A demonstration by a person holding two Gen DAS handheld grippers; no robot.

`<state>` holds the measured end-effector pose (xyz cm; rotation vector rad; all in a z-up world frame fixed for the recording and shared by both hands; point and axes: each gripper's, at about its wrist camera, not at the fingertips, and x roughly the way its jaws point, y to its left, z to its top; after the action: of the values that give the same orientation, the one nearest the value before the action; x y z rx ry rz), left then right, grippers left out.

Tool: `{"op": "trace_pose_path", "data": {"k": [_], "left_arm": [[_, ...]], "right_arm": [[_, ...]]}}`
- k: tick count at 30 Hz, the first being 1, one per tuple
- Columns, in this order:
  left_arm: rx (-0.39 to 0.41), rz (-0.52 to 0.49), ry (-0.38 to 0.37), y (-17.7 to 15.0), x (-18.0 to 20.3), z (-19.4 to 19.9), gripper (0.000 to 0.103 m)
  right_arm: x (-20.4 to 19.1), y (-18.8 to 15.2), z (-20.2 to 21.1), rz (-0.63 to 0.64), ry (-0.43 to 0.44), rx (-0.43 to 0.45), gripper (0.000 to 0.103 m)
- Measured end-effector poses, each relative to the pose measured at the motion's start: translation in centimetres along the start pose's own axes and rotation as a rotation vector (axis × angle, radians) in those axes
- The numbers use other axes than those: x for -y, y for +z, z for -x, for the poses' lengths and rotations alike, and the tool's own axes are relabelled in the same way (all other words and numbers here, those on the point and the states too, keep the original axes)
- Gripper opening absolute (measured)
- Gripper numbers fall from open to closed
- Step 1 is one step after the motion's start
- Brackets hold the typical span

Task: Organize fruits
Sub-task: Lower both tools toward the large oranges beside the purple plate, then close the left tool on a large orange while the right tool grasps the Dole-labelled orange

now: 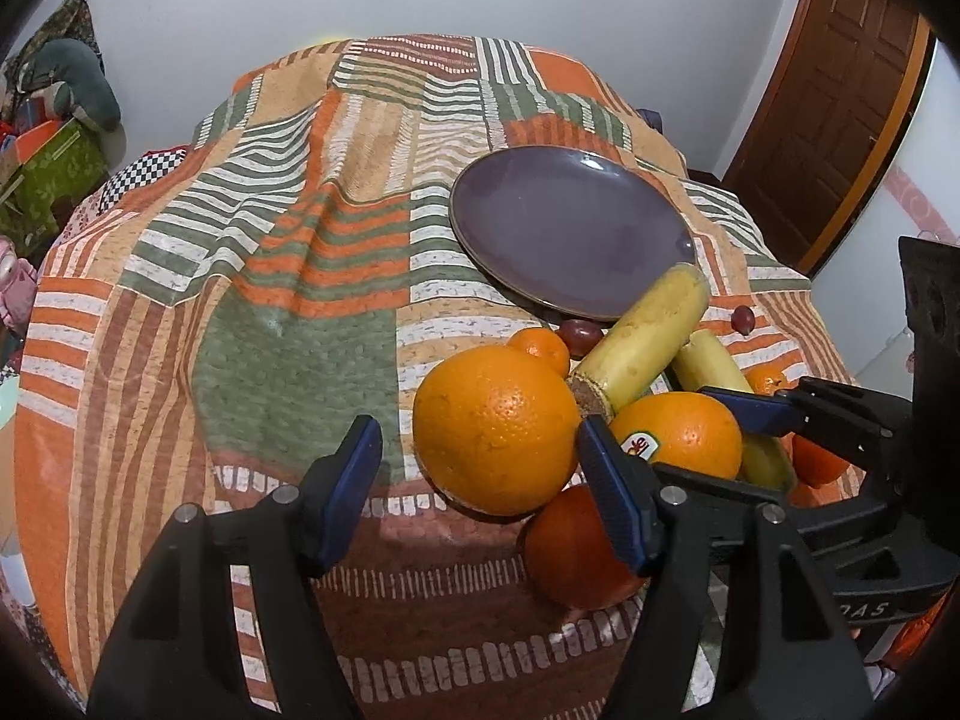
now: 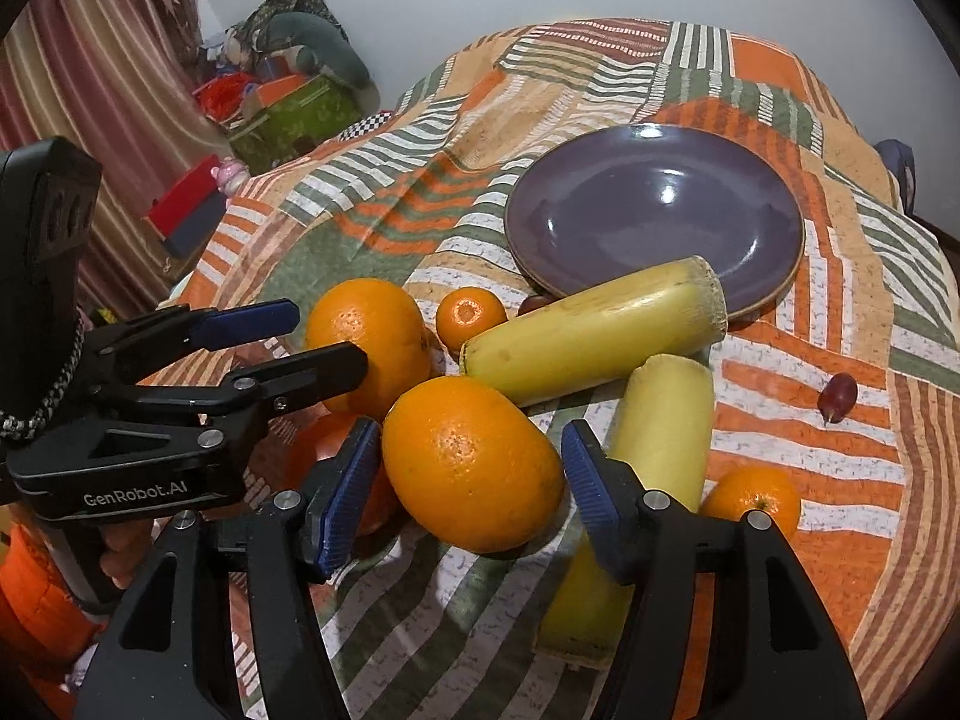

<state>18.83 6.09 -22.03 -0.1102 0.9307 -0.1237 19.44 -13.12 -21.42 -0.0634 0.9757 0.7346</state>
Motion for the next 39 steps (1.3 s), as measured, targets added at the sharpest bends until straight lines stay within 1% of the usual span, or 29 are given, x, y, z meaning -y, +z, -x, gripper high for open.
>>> {"op": "trace_pose_path", "data": {"k": [3, 7, 10, 11, 15, 19, 23, 29, 30, 31, 32, 33, 34, 35, 36, 37, 38, 39], "left_arm": [[-0.010, 0.001, -0.009, 0.2, 0.2, -0.5, 0.068], [-0.033, -0.004, -0.002, 0.2, 0.5, -1.4, 0.068], [-0.030, 0.008, 0.000, 0.3, 0.3, -1.6, 0.068], [-0.029, 0.011, -0.008, 0.3, 0.2, -1.6, 0.065], [-0.026, 0.015, -0.014, 0.2, 0.1, -1.5, 0.065], [-0.032, 0.019, -0.013, 0.2, 0.1, -1.0, 0.064], [-0.029, 0.021, -0.004, 0.0, 0.1, -0.3, 0.064], [0.007, 0.014, 0.005, 0.3, 0.3, 1.5, 0.062], [0.019, 0.010, 0.005, 0.5, 0.4, 1.9, 0.060], [0.033, 0.001, 0.004, 0.7, 0.6, 2.4, 0.049], [0.049, -0.010, 0.012, 1.0, 0.8, 2.9, 0.030], [0.069, -0.025, 0.015, 1.3, 1.1, 3.5, 0.026], [0.083, -0.036, 0.007, 1.7, 1.3, 4.1, 0.025], [0.094, -0.044, -0.003, 2.1, 1.4, 4.4, 0.025], [0.104, -0.054, 0.003, 2.3, 1.6, 4.6, 0.026], [0.106, -0.059, 0.031, 2.5, 1.7, 4.5, 0.030], [0.103, -0.056, 0.053, 2.5, 1.7, 4.3, 0.040], [0.096, -0.051, 0.058, 2.5, 1.6, 4.1, 0.048]], "right_arm": [[0.2, 0.0, 0.0, 0.004, 0.008, 0.001, 0.058], [0.3, -0.1, 0.0, 0.001, 0.018, 0.011, 0.057], [0.4, -0.1, 0.1, -0.011, 0.022, 0.017, 0.057], [0.4, -0.1, 0.2, -0.013, 0.018, 0.020, 0.057], [0.5, 0.0, 0.3, -0.027, 0.017, 0.019, 0.056], [0.8, 0.1, 0.6, -0.051, 0.014, 0.024, 0.056], [1.2, 0.3, 1.4, -0.068, 0.018, 0.046, 0.056], [1.0, 0.8, 2.9, -0.065, 0.002, 0.096, 0.056], [1.0, 0.9, 3.2, -0.064, 0.000, 0.102, 0.056], [1.0, 1.0, 3.5, -0.063, -0.006, 0.111, 0.056], [1.0, 1.2, 3.7, -0.060, -0.013, 0.121, 0.056], [1.0, 1.3, 4.0, -0.057, -0.017, 0.128, 0.056], [1.1, 1.5, 4.3, -0.056, -0.024, 0.138, 0.056], [1.3, 1.6, 4.5, -0.057, -0.031, 0.146, 0.056], [1.4, 1.7, 4.7, -0.059, -0.035, 0.150, 0.056], [1.6, 1.8, 4.9, -0.068, -0.038, 0.157, 0.056], [1.8, 1.8, 5.0, -0.074, -0.038, 0.161, 0.056], [1.9, 1.8, 5.2, -0.079, -0.040, 0.166, 0.056]]}}
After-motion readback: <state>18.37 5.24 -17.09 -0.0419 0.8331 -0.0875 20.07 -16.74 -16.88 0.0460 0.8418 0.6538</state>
